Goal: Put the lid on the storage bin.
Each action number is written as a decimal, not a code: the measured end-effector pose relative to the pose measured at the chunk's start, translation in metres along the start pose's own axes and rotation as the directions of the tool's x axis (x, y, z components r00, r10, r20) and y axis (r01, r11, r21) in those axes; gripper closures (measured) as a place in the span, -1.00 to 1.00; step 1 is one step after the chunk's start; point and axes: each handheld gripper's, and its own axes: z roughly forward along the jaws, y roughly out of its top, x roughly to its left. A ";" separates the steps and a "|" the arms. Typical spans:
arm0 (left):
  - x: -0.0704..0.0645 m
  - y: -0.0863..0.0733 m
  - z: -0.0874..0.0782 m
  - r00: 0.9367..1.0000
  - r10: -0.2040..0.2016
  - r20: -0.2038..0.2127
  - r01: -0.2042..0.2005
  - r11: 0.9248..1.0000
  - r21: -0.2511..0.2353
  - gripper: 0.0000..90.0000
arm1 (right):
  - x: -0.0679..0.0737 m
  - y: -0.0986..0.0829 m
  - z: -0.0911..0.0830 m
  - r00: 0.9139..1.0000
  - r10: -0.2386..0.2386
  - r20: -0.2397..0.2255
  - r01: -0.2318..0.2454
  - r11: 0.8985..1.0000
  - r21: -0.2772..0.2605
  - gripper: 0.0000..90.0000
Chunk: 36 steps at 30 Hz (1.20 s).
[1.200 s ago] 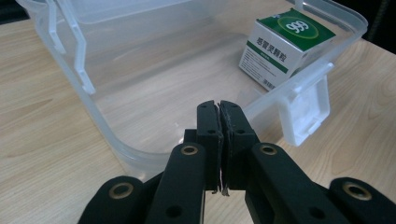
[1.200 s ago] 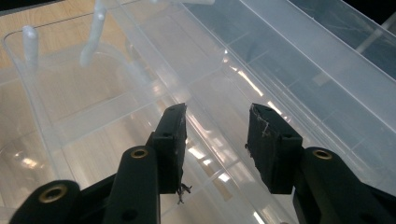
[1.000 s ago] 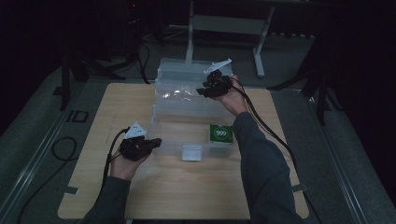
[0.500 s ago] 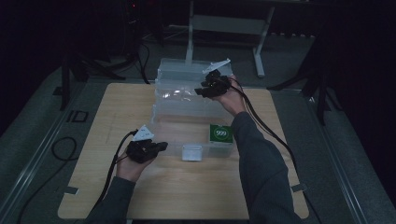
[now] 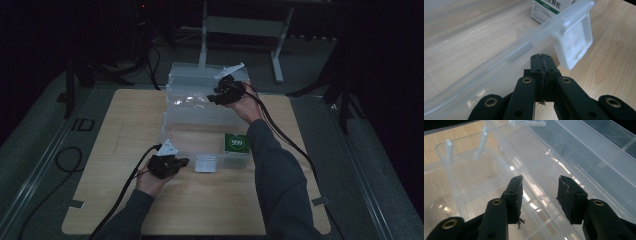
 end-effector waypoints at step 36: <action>-0.006 -0.003 0.031 0.997 0.068 0.021 -0.068 0.998 -0.006 1.00 | -0.006 0.003 -0.003 0.996 -0.041 -0.080 0.042 0.999 0.012 0.58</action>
